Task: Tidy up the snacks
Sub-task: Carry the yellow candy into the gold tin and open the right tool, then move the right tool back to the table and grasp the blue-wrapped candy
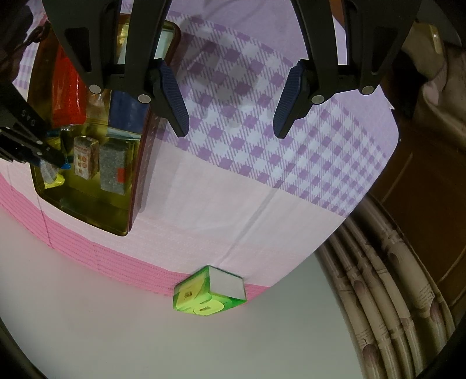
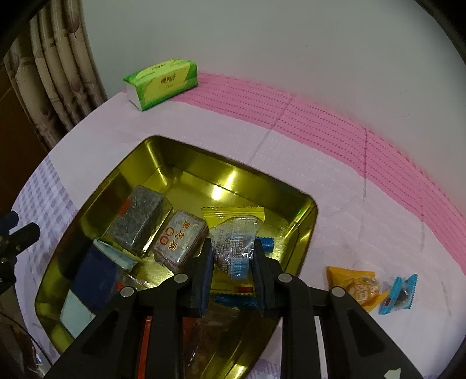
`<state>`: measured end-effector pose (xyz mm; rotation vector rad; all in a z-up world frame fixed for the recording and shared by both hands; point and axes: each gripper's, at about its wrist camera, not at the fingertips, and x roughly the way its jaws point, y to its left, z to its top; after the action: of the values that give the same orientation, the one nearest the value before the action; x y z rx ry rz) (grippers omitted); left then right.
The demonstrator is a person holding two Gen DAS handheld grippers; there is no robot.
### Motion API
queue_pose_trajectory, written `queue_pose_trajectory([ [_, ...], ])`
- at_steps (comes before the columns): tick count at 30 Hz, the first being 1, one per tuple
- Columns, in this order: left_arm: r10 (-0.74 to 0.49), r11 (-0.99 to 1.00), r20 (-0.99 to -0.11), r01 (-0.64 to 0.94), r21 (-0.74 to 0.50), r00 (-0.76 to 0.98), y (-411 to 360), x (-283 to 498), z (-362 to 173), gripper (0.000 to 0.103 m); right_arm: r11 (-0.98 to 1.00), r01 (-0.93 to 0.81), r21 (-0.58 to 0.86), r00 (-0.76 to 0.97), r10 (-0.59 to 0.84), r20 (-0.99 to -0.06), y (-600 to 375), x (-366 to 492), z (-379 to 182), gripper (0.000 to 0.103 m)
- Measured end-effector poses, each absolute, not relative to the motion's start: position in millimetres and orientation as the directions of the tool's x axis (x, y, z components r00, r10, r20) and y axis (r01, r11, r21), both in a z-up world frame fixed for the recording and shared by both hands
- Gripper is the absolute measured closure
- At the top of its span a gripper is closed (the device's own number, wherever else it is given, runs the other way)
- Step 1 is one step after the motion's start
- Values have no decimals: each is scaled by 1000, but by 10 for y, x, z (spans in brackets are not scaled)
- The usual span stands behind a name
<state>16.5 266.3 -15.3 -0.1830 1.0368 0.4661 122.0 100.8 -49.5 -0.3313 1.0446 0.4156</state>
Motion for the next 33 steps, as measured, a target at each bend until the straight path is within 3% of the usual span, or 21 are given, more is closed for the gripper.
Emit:
queue_pose_trajectory([
  [16,277,893,-859,-445,65,431,2649,160,-161,42,868,-491,-69,430,173,-886,1046,1218,-559,77],
  [23,276,895,-859,-442,65,432,2641,163,-162,41,864,-501,-56,428,191,-884,1030,1198,-538,63],
  [33,275,898,-861,-433,72,428,2631,182,-157,41,866,-498,-40,448,218,-867,998,1153,-391,58],
])
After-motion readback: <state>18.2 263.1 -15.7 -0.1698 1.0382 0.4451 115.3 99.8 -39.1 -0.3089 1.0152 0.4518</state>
